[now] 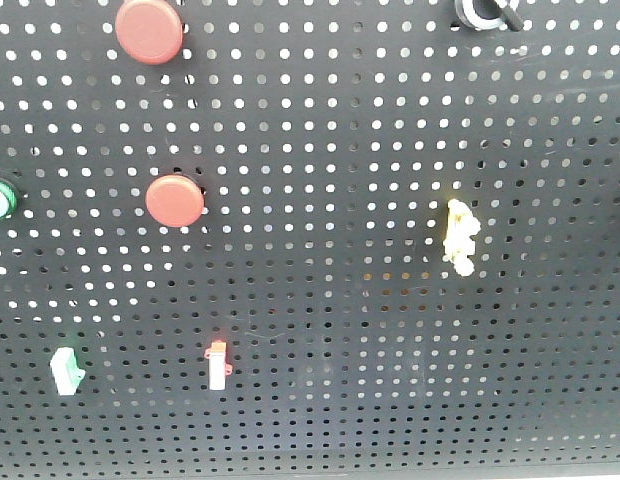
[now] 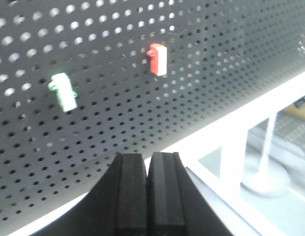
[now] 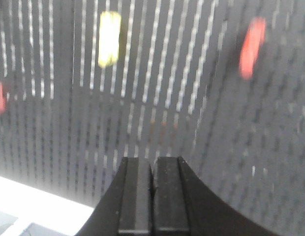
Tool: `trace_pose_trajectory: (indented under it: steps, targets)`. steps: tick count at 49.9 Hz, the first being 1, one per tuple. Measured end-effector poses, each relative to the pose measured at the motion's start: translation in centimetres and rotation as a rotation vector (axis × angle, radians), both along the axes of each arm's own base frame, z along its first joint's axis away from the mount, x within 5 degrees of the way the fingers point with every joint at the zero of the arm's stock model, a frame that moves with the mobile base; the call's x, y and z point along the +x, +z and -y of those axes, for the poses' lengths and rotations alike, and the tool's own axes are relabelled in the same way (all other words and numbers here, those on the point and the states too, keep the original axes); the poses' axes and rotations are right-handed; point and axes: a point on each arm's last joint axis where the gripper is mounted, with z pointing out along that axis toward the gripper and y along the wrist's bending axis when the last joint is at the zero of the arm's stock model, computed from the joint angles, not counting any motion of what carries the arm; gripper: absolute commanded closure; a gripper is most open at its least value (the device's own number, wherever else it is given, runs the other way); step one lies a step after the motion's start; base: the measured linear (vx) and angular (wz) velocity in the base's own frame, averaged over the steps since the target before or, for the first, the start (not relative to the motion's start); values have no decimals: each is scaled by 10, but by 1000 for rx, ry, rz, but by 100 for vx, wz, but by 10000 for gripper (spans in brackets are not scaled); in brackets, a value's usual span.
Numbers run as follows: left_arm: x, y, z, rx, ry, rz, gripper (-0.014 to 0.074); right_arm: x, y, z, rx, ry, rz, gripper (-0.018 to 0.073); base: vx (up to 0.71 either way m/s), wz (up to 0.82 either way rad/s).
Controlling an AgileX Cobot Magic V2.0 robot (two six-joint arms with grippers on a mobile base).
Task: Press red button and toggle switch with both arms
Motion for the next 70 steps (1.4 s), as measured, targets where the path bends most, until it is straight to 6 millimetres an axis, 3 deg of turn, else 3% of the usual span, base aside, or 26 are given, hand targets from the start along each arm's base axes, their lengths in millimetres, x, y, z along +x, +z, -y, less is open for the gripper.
trace_pose_trajectory:
  steps: [14,33,45,57,70]
  targets:
    - [0,-11,0,15,-2,-30,595,7,-33,-4,6,21,-144,562,0,0]
    - [1,-19,0,27,4,-48,595,8,-41,-5,15,29,-186,562,0,0]
    - [1,-58,-17,73,217,62,595,8,-41,-5,14,30,-190,562,0,0]
    - [-1,-117,-25,75,339,41,595,8,-41,-5,14,30,-190,562,0,0]
    - [-1,-116,-26,0,367,52,595,8,-41,-5,14,30,-191,562,0,0]
